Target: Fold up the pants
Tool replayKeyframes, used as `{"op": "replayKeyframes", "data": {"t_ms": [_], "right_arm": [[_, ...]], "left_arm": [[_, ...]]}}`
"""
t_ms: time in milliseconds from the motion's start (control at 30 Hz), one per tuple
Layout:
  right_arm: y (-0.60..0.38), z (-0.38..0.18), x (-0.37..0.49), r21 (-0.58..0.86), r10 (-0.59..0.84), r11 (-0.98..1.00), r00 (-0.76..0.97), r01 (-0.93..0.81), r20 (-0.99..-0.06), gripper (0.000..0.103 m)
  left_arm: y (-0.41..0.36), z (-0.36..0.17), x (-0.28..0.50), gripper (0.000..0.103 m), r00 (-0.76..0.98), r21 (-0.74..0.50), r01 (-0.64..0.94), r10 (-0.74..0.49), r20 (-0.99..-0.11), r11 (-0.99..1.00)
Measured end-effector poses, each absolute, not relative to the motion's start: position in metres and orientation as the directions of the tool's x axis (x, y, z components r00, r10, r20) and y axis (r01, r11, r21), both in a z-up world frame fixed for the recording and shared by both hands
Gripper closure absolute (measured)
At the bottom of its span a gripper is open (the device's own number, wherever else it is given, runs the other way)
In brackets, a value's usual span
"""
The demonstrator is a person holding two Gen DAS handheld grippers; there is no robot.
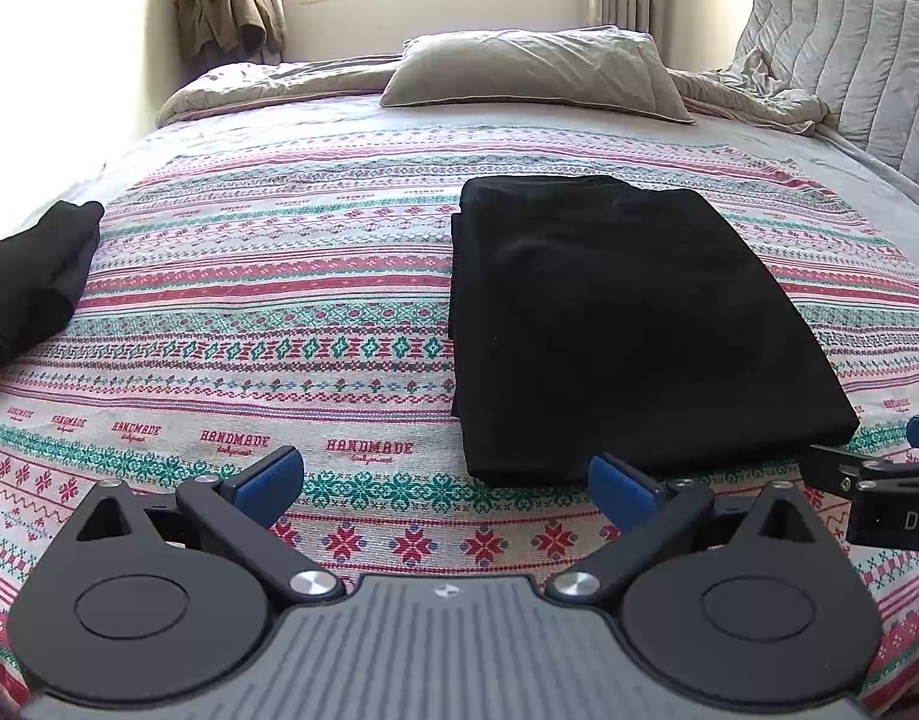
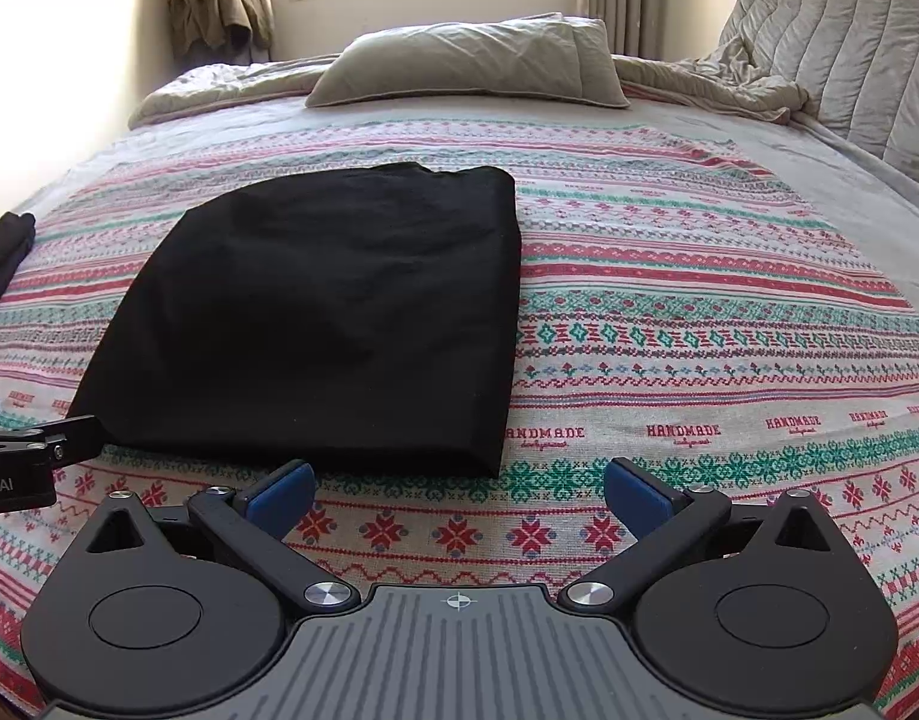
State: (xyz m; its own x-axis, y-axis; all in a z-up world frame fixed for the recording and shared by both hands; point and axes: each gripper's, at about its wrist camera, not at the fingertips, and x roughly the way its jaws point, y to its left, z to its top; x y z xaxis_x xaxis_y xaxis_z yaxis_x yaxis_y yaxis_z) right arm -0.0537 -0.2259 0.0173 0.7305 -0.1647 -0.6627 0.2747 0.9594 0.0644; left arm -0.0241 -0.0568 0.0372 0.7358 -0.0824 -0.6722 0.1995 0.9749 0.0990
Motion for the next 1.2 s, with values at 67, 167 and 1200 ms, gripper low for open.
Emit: {"op": "replayKeyframes", "data": {"t_ms": [67,167,1200], "right_arm": [[-0.2262,0.0167,-0.0535,0.065,-0.165,0.959,0.73,0.276,-0.664,0.0],[-0.2265,0.0168,-0.0537,0.066,-0.165,0.959,0.73,0.277,-0.663,0.0],[-0.2273,0.0187,-0.0558,0.064,-0.173,0.957,0.736,0.282,-0.654,0.0]], "left_arm": [[-0.0571,0.0378,-0.0246,0.0,0.738,0.101,0.2,-0.082,-0.67,0.975],[-0.0574,0.0375,-0.0246,0.0,0.738,0.101,0.202,-0.083,-0.67,0.974],[-0.0582,0.0356,-0.0251,0.0,0.734,0.108,0.21,-0.084,-0.673,0.972]]}}
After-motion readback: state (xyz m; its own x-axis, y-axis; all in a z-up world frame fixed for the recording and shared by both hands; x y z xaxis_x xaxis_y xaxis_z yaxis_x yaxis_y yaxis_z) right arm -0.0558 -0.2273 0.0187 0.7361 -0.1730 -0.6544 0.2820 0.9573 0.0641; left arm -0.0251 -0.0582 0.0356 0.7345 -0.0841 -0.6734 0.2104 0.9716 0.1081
